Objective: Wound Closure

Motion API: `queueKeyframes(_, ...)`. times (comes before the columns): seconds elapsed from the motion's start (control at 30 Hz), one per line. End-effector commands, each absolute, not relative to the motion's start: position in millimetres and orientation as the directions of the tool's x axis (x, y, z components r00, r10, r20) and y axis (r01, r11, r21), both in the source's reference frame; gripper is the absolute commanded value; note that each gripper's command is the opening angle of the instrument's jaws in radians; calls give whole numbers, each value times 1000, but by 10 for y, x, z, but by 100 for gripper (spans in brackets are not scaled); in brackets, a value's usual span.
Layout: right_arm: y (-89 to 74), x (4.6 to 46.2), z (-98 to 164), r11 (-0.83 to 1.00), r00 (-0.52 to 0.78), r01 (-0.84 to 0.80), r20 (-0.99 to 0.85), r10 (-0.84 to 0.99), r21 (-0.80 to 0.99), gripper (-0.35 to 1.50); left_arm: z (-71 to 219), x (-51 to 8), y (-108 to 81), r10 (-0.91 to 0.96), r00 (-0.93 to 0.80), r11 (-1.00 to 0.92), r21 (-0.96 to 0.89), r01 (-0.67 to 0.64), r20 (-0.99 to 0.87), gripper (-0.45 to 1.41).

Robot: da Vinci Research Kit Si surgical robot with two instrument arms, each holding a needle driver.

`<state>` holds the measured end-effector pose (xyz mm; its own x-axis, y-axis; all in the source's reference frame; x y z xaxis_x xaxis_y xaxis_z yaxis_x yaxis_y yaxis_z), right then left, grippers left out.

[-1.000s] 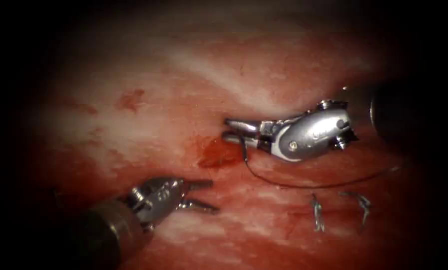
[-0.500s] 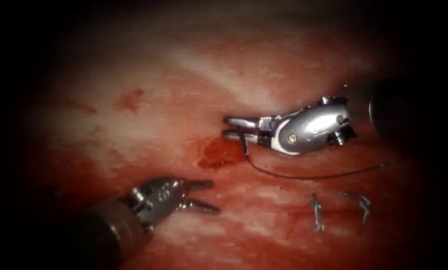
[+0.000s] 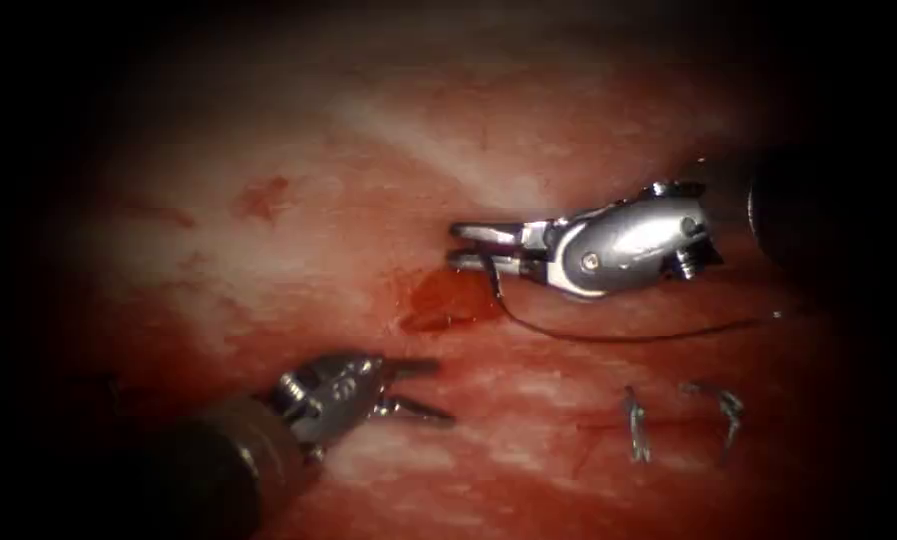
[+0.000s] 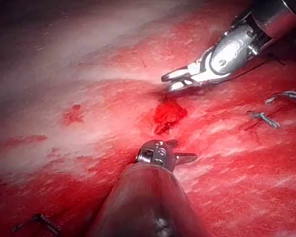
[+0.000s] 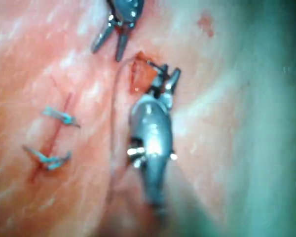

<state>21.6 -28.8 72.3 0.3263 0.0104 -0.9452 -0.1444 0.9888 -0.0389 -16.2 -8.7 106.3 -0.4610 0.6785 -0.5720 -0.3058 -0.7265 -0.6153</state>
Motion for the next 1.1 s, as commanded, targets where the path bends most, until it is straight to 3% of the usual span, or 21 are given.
queueKeyframes(0.03, -290, 221, 727, 988, 323, -153, -946, 36, -15, -35, 1074, -169, -91, 677, -461, -728, -616, -302, -574, 20)
queueKeyframes(0.6, -270, 225, 726, 982, 302, -176, -946, 116, 64, -35, 1077, -166, -91, 674, -462, -730, -615, -298, -576, 20)
queueKeyframes(0.73, -265, 230, 725, 975, 302, -160, -932, 200, 157, -35, 1077, -165, -90, 674, -462, -730, -615, -297, -576, 20)
queueKeyframes(0.8, -267, 239, 728, 943, 323, -109, -886, 334, 315, -35, 1077, -164, -90, 673, -463, -731, -616, -296, -577, 20)
queueKeyframes(1.1, -271, 253, 741, 844, 361, -50, -778, 514, 534, -35, 1077, -162, -90, 673, -463, -731, -616, -294, -577, 20)
